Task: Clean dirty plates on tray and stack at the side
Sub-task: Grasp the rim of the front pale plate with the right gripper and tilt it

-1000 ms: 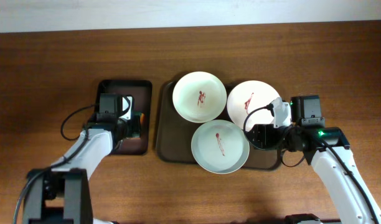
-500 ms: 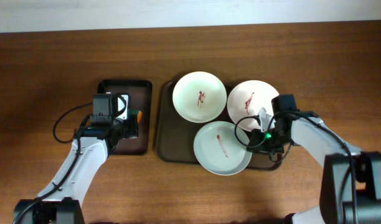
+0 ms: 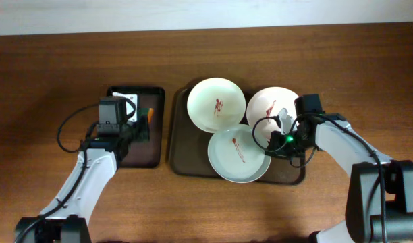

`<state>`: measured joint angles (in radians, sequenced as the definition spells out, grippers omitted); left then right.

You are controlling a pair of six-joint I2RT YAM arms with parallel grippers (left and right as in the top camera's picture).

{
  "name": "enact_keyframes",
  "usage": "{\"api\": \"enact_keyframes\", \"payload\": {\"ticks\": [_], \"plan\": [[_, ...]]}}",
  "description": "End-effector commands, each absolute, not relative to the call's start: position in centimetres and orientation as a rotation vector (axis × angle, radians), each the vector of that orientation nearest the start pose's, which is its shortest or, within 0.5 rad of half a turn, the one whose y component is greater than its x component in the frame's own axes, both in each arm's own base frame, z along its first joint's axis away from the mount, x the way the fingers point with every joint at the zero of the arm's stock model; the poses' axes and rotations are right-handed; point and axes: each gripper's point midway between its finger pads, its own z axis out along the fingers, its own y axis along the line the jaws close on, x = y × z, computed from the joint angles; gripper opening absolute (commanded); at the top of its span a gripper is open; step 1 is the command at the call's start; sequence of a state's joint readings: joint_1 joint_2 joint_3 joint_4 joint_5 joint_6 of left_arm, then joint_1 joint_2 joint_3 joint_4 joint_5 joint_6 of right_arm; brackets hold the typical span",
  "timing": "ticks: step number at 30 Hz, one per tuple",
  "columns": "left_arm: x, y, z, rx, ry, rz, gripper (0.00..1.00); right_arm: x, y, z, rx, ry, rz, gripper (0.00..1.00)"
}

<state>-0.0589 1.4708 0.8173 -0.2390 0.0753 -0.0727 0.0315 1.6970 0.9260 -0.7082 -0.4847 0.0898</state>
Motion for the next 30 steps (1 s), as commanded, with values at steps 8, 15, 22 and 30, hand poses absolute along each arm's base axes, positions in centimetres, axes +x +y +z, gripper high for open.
{"api": "enact_keyframes", "payload": {"ticks": [8, 15, 22, 30], "plan": [[40.2, -3.8, 22.2, 0.03, 2.001, -0.173, 0.0, 30.0, 8.4, 2.8, 0.042, 2.956, 0.694, 0.04], [39.8, -3.7, 23.6, 0.031, 1.965, -0.173, 0.0, 30.1, 8.4, 2.9, 0.041, 2.954, 0.695, 0.04], [39.8, -3.7, 23.6, 0.031, 1.965, -0.173, 0.0, 30.1, 8.4, 2.9, 0.041, 2.954, 0.696, 0.04], [39.8, -3.7, 23.6, 0.031, 1.963, -0.174, 0.0, 30.1, 8.4, 2.9, 0.041, 2.954, 0.696, 0.04]]}}
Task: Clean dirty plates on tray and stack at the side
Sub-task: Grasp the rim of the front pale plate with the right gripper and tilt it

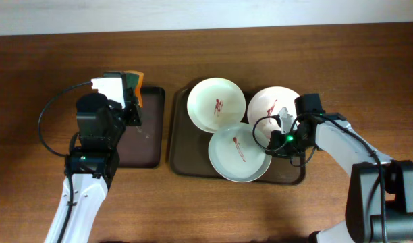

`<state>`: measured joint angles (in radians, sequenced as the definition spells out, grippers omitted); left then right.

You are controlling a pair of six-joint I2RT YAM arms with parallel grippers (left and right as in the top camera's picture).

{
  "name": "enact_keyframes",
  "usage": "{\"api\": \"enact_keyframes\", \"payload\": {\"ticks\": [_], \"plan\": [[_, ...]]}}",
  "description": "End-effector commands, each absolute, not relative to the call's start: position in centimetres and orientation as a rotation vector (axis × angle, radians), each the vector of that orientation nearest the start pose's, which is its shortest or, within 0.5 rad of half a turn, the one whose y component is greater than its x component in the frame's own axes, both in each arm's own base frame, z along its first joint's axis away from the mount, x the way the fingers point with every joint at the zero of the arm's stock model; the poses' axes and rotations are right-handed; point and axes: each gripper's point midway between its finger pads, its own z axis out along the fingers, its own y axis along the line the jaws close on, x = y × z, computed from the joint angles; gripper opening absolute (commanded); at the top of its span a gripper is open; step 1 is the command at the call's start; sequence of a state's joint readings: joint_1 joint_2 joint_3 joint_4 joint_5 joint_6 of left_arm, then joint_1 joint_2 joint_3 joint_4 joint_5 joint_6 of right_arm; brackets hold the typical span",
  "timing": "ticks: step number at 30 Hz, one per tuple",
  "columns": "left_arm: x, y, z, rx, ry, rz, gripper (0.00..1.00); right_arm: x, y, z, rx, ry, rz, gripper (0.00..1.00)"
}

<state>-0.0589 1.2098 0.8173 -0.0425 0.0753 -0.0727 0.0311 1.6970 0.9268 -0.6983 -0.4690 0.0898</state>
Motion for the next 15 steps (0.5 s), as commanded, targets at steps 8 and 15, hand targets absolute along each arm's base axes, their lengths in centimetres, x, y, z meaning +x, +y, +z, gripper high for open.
{"api": "enact_keyframes", "payload": {"ticks": [8, 15], "plan": [[39.8, -3.7, 23.6, 0.031, 1.965, -0.173, 0.0, 30.1, 8.4, 2.9, 0.041, 2.954, 0.696, 0.04], [39.3, -3.7, 18.1, 0.022, 2.157, -0.171, 0.0, 30.1, 8.4, 2.9, 0.041, 2.954, 0.696, 0.04]]}}
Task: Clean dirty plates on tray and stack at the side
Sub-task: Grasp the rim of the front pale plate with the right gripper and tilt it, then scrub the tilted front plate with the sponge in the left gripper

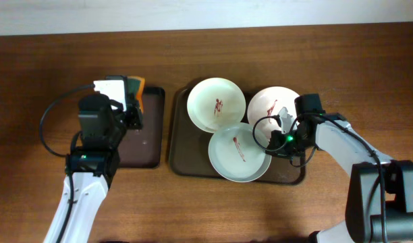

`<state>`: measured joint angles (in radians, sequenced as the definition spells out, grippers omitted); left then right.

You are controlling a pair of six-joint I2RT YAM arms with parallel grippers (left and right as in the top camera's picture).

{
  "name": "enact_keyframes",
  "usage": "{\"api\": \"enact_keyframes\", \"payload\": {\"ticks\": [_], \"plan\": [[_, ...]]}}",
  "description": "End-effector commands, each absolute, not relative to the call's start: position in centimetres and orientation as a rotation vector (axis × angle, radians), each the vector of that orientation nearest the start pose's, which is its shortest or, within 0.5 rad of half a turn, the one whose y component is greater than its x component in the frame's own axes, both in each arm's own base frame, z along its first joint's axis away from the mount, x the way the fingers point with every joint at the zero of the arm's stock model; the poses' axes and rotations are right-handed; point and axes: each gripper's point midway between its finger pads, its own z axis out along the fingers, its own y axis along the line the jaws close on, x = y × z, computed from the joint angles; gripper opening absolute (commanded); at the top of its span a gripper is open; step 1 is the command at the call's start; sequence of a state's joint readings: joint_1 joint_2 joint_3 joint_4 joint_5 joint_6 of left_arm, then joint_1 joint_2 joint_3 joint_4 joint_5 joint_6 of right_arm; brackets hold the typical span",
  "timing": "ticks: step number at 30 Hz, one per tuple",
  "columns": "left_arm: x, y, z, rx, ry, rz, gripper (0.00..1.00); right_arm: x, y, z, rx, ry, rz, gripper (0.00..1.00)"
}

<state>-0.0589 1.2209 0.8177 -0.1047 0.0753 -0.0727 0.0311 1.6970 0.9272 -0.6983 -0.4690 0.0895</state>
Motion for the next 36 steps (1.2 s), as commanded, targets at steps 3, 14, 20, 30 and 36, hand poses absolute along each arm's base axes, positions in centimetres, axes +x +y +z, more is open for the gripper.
{"api": "enact_keyframes", "payload": {"ticks": [3, 14, 20, 30, 36], "plan": [[38.6, -3.7, 12.7, 0.013, 2.34, -0.167, 0.0, 30.1, 8.4, 2.8, 0.04, 2.954, 0.696, 0.04], [36.6, -3.6, 5.4, 0.0, 2.592, -0.16, 0.0, 30.1, 8.4, 2.8, 0.04, 2.955, 0.696, 0.04], [38.0, -8.7, 12.0, 0.148, 2.45, -0.413, 0.0, 30.1, 8.4, 2.8, 0.04, 2.955, 0.696, 0.04], [31.7, -28.6, 11.6, 0.413, 2.461, -0.931, 0.0, 28.3, 7.8, 2.4, 0.112, 3.045, 0.656, 0.04], [28.7, -33.4, 8.1, 0.339, 2.585, -1.037, 0.0, 27.8, 7.8, 2.4, 0.12, 3.067, 0.659, 0.04]]}}
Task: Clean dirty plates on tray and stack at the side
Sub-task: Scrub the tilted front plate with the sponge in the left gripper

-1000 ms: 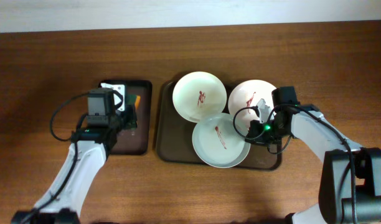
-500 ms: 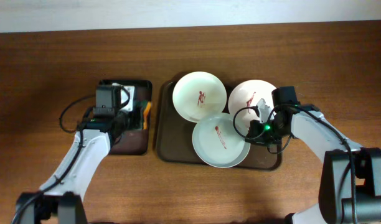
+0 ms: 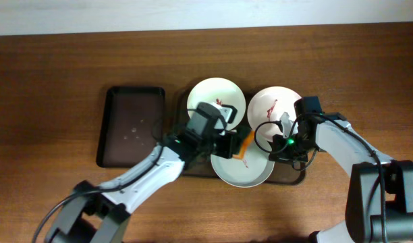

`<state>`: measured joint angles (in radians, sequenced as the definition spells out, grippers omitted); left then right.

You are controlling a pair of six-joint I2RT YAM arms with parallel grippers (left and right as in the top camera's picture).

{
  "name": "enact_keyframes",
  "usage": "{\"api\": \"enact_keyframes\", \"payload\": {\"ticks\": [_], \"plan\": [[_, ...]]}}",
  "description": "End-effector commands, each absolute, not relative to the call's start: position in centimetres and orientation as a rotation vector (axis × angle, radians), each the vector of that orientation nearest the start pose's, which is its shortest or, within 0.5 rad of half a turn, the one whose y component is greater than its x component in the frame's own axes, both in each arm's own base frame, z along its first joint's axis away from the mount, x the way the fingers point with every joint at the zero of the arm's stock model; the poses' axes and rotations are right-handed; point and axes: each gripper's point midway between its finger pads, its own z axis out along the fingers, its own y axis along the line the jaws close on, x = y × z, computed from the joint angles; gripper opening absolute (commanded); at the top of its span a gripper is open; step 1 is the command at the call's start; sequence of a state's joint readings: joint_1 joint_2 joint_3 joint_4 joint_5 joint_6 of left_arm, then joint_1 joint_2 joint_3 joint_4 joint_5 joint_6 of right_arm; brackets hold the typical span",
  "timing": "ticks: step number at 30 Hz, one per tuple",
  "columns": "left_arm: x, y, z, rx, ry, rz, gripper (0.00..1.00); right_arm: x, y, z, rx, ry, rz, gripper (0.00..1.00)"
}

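Three white plates smeared with red lie on the big dark tray (image 3: 293, 177): one at the back left (image 3: 208, 100), one at the back right (image 3: 268, 101), and a front plate (image 3: 245, 173). My left gripper (image 3: 239, 143) is shut on an orange sponge (image 3: 245, 140), held over the front plate's far part. My right gripper (image 3: 272, 133) sits at the front plate's right rim and looks shut on it.
A smaller dark tray (image 3: 106, 128) stands left of the big one, with a few wet spots on its floor. The left arm lies across the big tray's left edge. Bare wooden table surrounds both trays.
My left arm has moved from above the small tray to the big tray, and the sponge is now over the front plate. The right gripper stays at that plate's rim; the plate sits slightly nearer.
My left gripper was down in the small tray at the sponge. Later it was raised over that tray's far edge with the sponge in it, and stayed there. Now it holds the sponge over the front plate. The right gripper has stayed at that plate's rim throughout.
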<state>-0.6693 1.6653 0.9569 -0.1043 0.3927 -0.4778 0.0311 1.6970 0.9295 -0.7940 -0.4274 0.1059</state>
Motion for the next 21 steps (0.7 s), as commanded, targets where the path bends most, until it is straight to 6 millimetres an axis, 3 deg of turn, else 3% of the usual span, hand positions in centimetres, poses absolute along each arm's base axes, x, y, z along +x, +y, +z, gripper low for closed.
{"api": "enact_keyframes", "payload": {"ticks": [1, 4, 11, 16, 17, 21], "plan": [[28.4, -33.8, 7.6, 0.319, 2.603, -1.049, 0.0, 27.8, 7.8, 2.4, 0.12, 3.067, 0.659, 0.04], [27.9, -34.2, 6.5, 0.21, 2.667, -1.073, 0.0, 27.8, 7.8, 2.4, 0.12, 3.067, 0.659, 0.04], [26.5, -35.2, 6.3, 0.074, 2.733, -1.116, 0.0, 27.8, 7.8, 2.4, 0.12, 3.067, 0.659, 0.04], [25.4, -35.6, 3.2, 0.038, 2.821, -1.075, 0.0, 27.8, 7.8, 2.4, 0.121, 3.067, 0.659, 0.04], [26.1, -34.8, 2.0, 0.004, 2.825, -0.985, 0.0, 27.8, 7.8, 2.4, 0.121, 3.067, 0.659, 0.04], [29.3, -32.5, 1.3, 0.018, 2.706, -0.727, 0.0, 27.6, 7.8, 2.4, 0.122, 3.074, 0.659, 0.04]]}}
